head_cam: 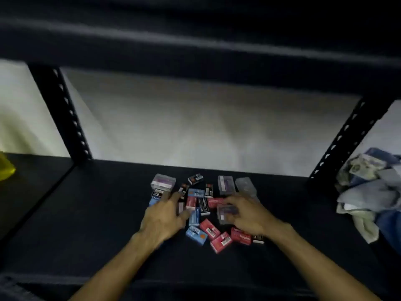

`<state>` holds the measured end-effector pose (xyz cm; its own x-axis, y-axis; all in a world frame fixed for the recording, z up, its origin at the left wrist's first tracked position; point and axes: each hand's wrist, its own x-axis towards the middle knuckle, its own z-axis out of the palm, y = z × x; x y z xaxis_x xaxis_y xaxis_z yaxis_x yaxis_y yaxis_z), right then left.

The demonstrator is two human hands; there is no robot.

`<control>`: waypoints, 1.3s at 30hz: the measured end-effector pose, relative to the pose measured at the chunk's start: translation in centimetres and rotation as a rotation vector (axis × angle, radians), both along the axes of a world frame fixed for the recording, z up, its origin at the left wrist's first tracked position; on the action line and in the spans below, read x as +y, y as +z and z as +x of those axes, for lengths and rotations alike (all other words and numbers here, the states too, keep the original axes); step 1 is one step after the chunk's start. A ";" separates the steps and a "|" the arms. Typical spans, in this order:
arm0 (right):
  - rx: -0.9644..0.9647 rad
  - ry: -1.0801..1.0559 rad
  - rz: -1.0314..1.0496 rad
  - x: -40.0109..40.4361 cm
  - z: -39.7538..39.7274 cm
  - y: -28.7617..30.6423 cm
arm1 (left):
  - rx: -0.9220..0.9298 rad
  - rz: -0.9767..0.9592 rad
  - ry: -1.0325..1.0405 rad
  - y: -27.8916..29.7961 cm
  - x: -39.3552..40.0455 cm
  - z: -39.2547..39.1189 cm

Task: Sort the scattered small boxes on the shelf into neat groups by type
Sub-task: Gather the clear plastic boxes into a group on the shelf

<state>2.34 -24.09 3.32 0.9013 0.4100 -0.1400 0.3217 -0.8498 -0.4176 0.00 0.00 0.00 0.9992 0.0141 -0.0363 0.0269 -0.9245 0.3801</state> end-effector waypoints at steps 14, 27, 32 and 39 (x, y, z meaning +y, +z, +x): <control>0.036 0.020 -0.211 -1.5 2.1 -2.2 | -0.116 -0.020 -0.100 -2.3 0.1 0.3; 0.023 -0.008 -0.191 -1.6 0.5 -1.5 | -0.130 -0.195 -0.260 -2.5 2.3 -0.9; -0.084 -0.047 -0.183 -1.8 -0.6 -1.8 | -0.099 -0.272 -0.257 -2.4 2.6 -1.4; -0.079 -0.109 -0.147 -1.8 -1.8 -2.2 | -0.066 -0.333 -0.295 -2.2 2.9 -1.2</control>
<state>0.50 -25.90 1.11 0.9498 0.2895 -0.1182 0.2511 -0.9313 -0.2638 -1.25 2.87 -2.25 0.9589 -0.2739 0.0736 -0.2543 -0.7155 0.6506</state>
